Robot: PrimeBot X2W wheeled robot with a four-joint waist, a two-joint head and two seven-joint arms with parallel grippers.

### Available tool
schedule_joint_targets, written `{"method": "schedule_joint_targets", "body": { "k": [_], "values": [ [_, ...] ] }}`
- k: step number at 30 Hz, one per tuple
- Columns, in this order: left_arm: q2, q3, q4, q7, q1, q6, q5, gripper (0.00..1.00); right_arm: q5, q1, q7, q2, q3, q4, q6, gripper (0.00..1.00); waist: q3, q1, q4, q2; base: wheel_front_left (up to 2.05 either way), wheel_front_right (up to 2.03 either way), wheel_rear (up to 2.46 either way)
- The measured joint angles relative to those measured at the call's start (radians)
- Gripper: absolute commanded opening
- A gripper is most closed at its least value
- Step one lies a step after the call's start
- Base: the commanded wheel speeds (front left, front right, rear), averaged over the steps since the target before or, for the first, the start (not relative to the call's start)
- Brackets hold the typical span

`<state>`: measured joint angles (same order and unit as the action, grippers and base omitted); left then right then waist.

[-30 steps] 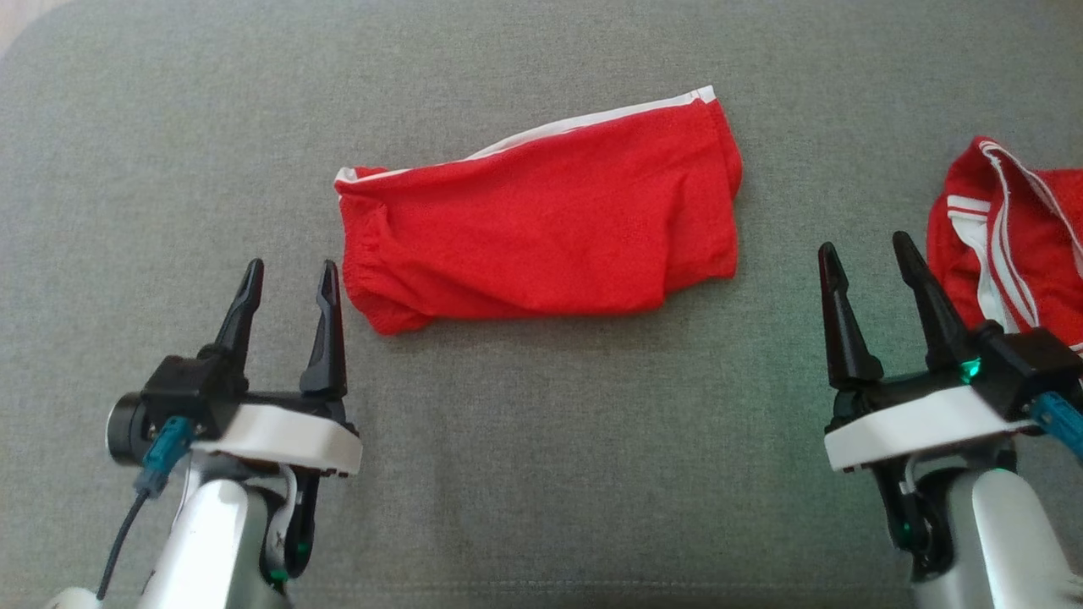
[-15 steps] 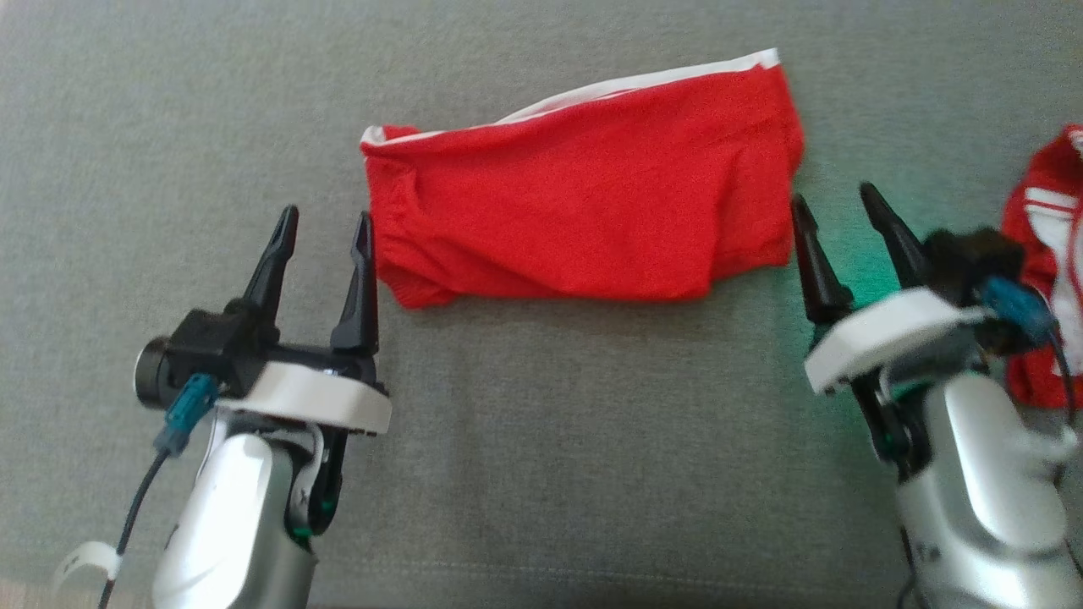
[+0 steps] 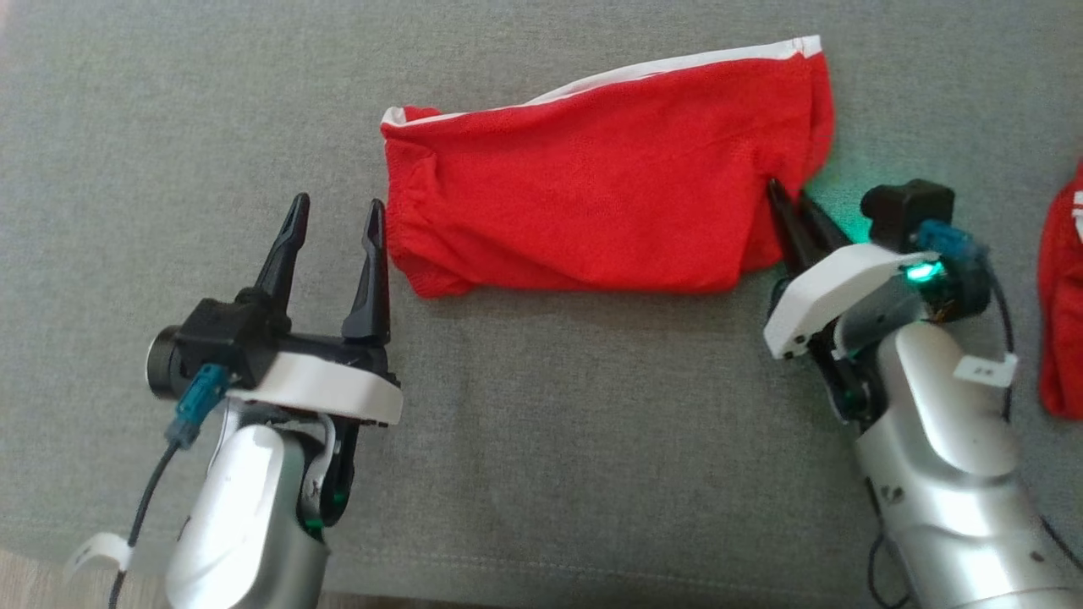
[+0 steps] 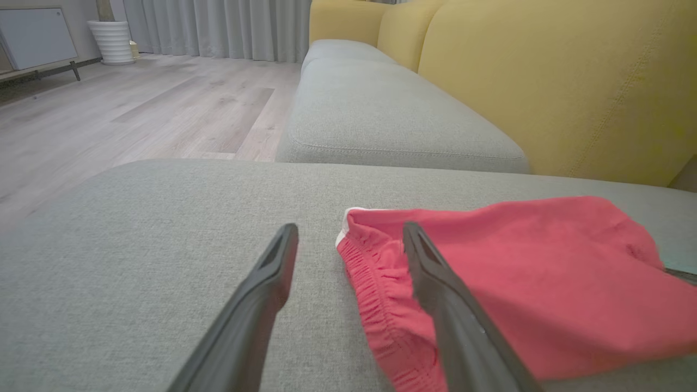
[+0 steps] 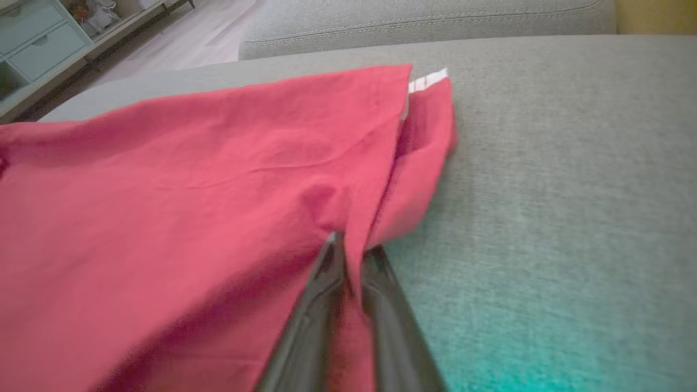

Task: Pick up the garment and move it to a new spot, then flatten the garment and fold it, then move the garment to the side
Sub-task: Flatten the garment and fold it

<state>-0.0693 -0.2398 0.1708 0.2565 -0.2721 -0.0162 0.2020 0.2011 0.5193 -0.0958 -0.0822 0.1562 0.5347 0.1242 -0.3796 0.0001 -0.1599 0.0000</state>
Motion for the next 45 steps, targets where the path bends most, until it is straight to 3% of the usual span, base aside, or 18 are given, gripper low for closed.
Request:
{"method": "schedule_joint_targets", "body": {
  "k": [11,17,29,32,38,45],
  "values": [
    [0.007,0.030,-0.009,0.000,0.019,0.014,-0.009,1.00,0.039,-0.221,0.083,0.014,0.026,-0.147,0.000,0.00,0.041,-0.0001,0.047,0.0000,0.00,0.00,0.00],
    [0.007,0.037,-0.009,0.000,0.041,0.018,-0.016,1.00,0.045,-0.335,0.085,0.025,-0.034,-0.238,0.000,0.00,0.055,-0.0001,0.065,0.0000,0.00,0.00,0.00],
    [0.010,0.043,-0.004,0.000,0.043,0.026,-0.019,1.00,0.035,-0.349,0.035,0.028,-0.089,-0.301,0.000,0.00,0.077,-0.0001,0.059,0.0000,0.00,0.00,0.00],
    [0.011,0.043,-0.003,0.000,0.045,0.026,-0.019,1.00,0.033,-0.328,-0.007,0.027,-0.034,-0.354,0.000,0.00,0.089,-0.0001,0.056,0.0000,0.00,0.00,0.00],
    [0.013,0.036,0.000,0.000,0.046,0.034,-0.019,1.00,0.040,-0.168,-0.107,0.026,0.175,-0.424,0.000,0.00,0.104,-0.0001,0.033,0.0000,0.00,0.00,0.00],
    [0.021,0.019,0.014,0.000,0.045,0.034,-0.011,1.00,0.203,-0.022,-0.133,0.017,0.368,-0.303,0.000,0.00,0.108,-0.0001,-0.028,0.0000,0.00,0.00,0.00]
  ]
}}
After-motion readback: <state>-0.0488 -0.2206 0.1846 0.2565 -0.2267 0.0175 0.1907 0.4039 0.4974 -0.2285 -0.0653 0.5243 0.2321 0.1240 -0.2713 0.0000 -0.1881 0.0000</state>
